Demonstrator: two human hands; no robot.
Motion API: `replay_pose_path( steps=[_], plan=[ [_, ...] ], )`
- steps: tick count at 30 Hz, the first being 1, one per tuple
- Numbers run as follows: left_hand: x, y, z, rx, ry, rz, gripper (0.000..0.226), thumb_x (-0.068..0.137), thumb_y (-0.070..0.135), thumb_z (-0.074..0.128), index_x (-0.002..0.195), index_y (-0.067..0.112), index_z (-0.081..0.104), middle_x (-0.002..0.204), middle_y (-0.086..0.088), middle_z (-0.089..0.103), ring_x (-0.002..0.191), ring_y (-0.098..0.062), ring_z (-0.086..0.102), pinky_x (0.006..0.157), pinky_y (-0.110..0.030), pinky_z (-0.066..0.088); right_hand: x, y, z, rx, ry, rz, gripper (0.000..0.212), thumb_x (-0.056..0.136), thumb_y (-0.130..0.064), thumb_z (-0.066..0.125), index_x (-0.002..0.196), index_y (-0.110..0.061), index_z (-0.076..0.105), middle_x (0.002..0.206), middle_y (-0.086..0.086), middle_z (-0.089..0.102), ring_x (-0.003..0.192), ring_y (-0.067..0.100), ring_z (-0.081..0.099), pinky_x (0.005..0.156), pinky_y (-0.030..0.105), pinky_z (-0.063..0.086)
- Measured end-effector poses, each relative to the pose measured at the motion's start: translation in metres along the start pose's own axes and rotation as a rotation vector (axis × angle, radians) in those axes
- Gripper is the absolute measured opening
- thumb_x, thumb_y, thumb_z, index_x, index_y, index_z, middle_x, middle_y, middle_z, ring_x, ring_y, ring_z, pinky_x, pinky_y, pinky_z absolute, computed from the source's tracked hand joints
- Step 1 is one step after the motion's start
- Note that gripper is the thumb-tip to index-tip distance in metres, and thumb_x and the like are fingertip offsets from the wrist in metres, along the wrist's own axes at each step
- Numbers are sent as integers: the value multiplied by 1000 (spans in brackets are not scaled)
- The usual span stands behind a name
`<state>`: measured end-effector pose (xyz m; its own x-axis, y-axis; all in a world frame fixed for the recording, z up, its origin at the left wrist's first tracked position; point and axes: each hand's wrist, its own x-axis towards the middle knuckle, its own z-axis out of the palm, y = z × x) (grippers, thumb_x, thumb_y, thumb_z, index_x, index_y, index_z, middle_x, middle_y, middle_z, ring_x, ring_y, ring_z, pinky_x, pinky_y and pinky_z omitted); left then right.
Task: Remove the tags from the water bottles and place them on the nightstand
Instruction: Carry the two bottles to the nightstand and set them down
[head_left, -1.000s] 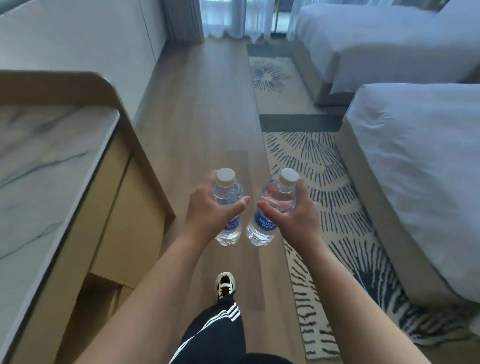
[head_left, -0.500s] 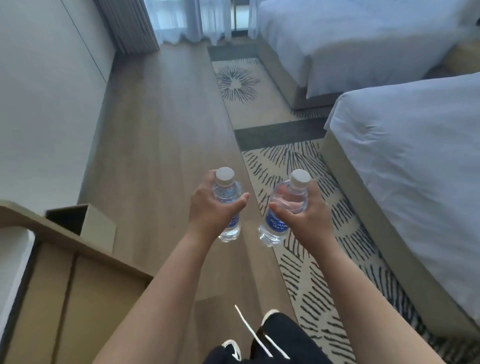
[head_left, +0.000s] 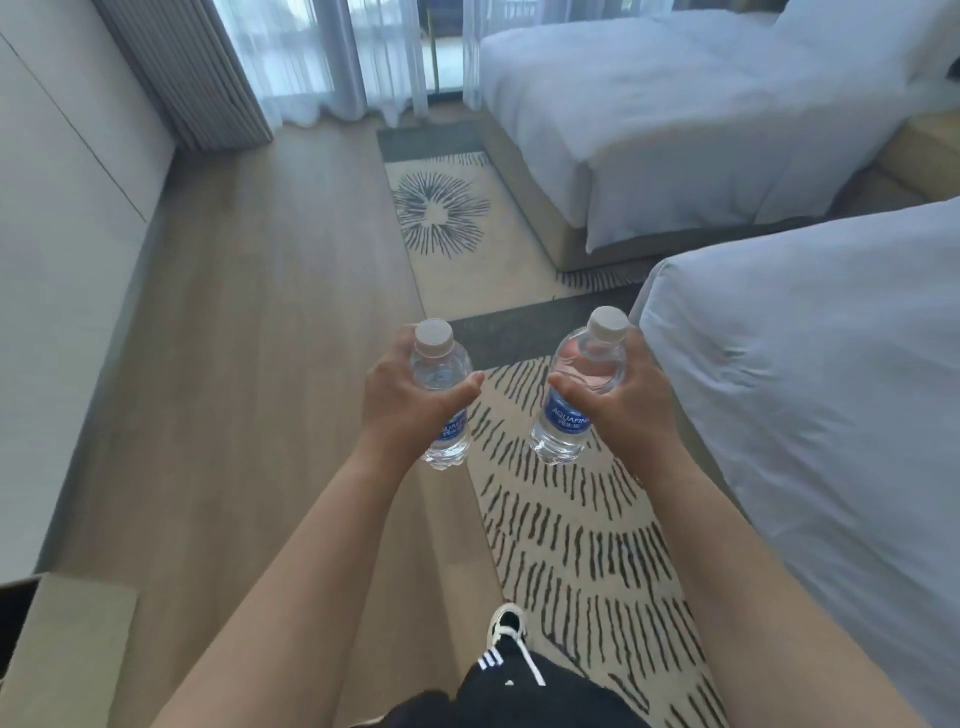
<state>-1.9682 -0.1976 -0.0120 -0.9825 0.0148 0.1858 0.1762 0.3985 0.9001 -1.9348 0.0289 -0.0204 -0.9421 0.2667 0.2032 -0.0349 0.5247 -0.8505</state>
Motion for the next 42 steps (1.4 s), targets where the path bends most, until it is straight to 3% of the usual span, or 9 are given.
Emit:
replay_pose_path(
  steps=[4,7,11,17,20,24,35,38,42],
  plan=[
    [83,13,43,-9,-14,24,42,66,35,86,94,39,55,90,14,67,84,-4,66,80,-36,58,86,18,-16,-5,46,-5,63,68,-43,80,117,-22,45,102,-9,59,88,1,58,68,0,38],
    [140,26,68,-8,-28,9,40,65,36,86,93,39,56,89,14,67,83,-3,66,79,-37,58,142,26,-28,5,48,22,64,68,-43,80,117,-23,45,99,-13,59,91,8,60,70,4,37],
    [216,18,108,-28,-72,-31,51,63,41,84,104,21,61,92,4,70,85,-14,69,82,-43,57,215,55,-31,4,81,61,60,65,-47,79,110,-29,44,100,-10,63,93,10,61,71,11,38],
    [356,1,176,-37,-115,-9,46,60,45,83,98,38,58,87,17,67,82,0,65,76,-25,53,347,96,-21,5,145,102,57,66,-43,80,108,-34,43,93,-24,57,86,-14,54,65,2,37],
    [443,2,213,-58,-171,20,41,58,46,82,90,44,56,82,20,67,78,4,65,72,-21,52,429,111,-18,16,149,134,56,67,-42,81,107,-35,43,94,-25,58,91,-10,57,69,6,41],
    [550,14,264,-60,-275,45,43,64,36,86,97,35,59,88,12,69,84,-6,66,77,-30,54,527,123,-26,19,183,174,57,66,-43,81,110,-34,45,98,-21,60,92,-4,60,75,14,46],
    [750,50,435,-108,-479,117,46,64,31,88,100,32,59,88,12,68,82,-2,64,77,-26,53,721,206,-85,-6,374,272,58,66,-48,80,109,-44,41,98,-29,57,92,-17,55,67,0,42],
    [800,63,499,-106,-532,139,46,61,37,87,98,34,58,88,12,69,85,-6,66,81,-35,55,774,237,-113,-29,405,294,62,66,-51,78,114,-41,40,106,-23,58,96,-4,59,76,5,46],
    [863,93,596,-126,-623,178,47,57,46,82,96,40,56,86,18,68,82,0,64,77,-33,54,849,285,-162,-48,460,341,68,68,-51,77,122,-35,40,119,-11,59,104,9,59,81,14,48]
  ],
)
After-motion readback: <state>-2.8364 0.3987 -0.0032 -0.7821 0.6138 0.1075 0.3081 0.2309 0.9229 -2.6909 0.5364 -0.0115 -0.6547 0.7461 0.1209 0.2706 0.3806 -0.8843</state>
